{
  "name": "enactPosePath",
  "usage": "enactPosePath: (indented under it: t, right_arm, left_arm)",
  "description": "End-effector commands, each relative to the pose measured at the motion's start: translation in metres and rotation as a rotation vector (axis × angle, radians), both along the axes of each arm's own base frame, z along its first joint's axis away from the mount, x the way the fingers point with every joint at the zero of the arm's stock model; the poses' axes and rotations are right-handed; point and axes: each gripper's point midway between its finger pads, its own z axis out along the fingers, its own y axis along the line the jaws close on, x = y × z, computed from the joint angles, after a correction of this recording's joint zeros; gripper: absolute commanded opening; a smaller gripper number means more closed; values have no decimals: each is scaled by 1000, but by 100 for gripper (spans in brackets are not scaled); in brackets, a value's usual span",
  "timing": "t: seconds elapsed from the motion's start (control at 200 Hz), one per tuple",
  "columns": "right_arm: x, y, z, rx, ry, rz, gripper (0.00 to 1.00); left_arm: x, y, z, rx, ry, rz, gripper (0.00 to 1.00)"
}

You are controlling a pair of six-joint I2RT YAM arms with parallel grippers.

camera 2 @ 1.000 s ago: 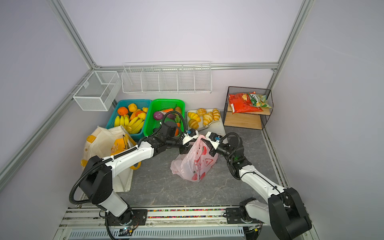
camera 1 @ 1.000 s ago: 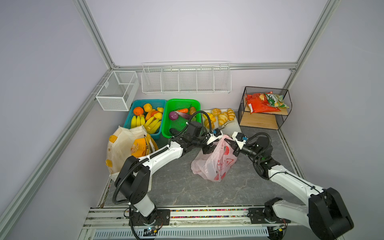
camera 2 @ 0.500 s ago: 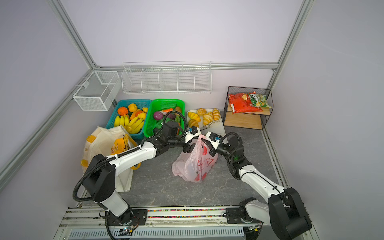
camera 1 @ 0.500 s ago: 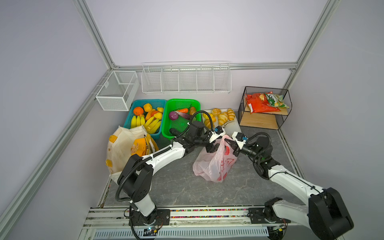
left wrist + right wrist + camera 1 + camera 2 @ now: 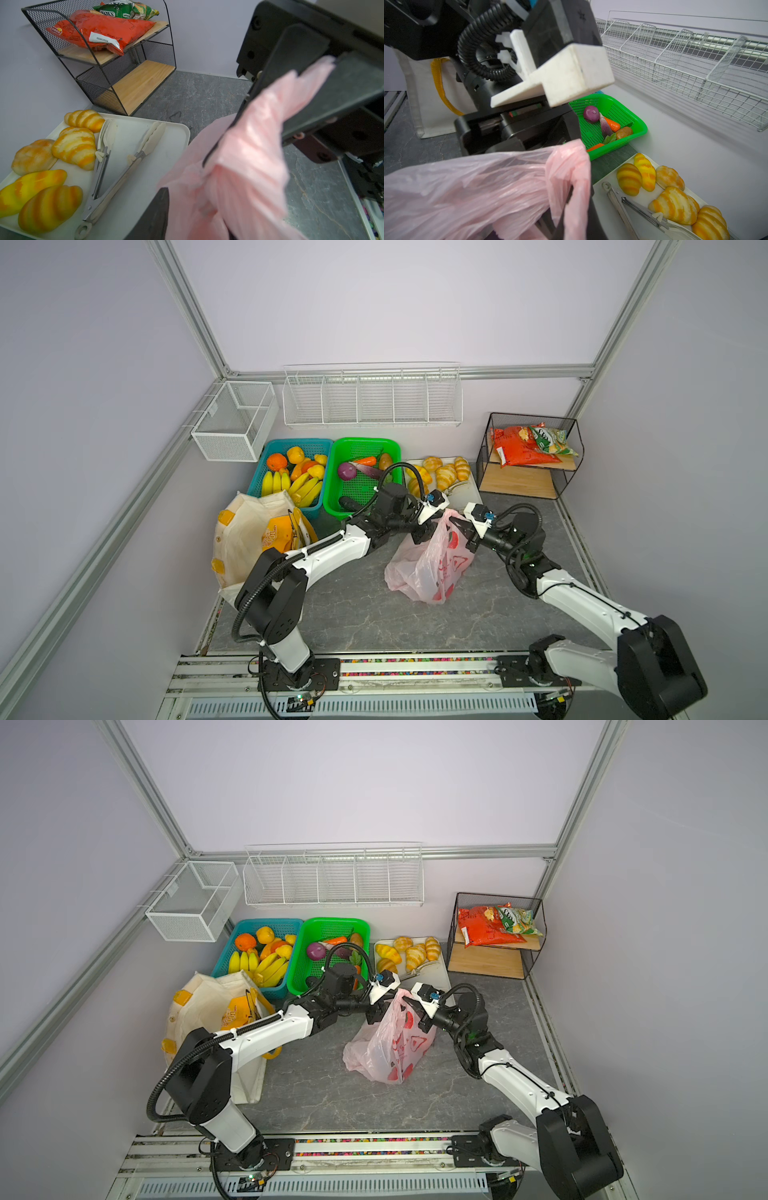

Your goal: Place the mixed food into the grocery bags and tie them

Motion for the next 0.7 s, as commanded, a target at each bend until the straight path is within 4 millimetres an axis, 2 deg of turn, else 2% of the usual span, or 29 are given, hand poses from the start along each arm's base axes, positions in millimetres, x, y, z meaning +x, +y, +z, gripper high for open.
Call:
enactPosePath:
  t: [0.0, 0.15, 0.275, 0.41, 0.495, 0.695]
  right_arm:
    - [2, 0, 9, 2, -21, 0, 6]
    - [2, 0, 8, 0, -19, 0, 7]
    - [3, 0, 8, 0, -17, 1, 7]
    - [3, 1, 7, 2, -13, 2, 7]
    - [3, 1, 6, 3, -8, 3, 7]
    - [4, 1, 6, 1, -5, -1, 7]
  left_arm:
    - [3, 6, 4, 2, 3, 11, 41]
    - [4, 9, 4, 3, 9, 12, 34]
    - [3, 8, 4, 4, 13, 4, 22]
    - [1, 5, 5, -1, 16, -16, 17]
    - [1, 3, 6, -10, 20, -29, 18]
    - [-6, -1, 2, -8, 24, -80, 35]
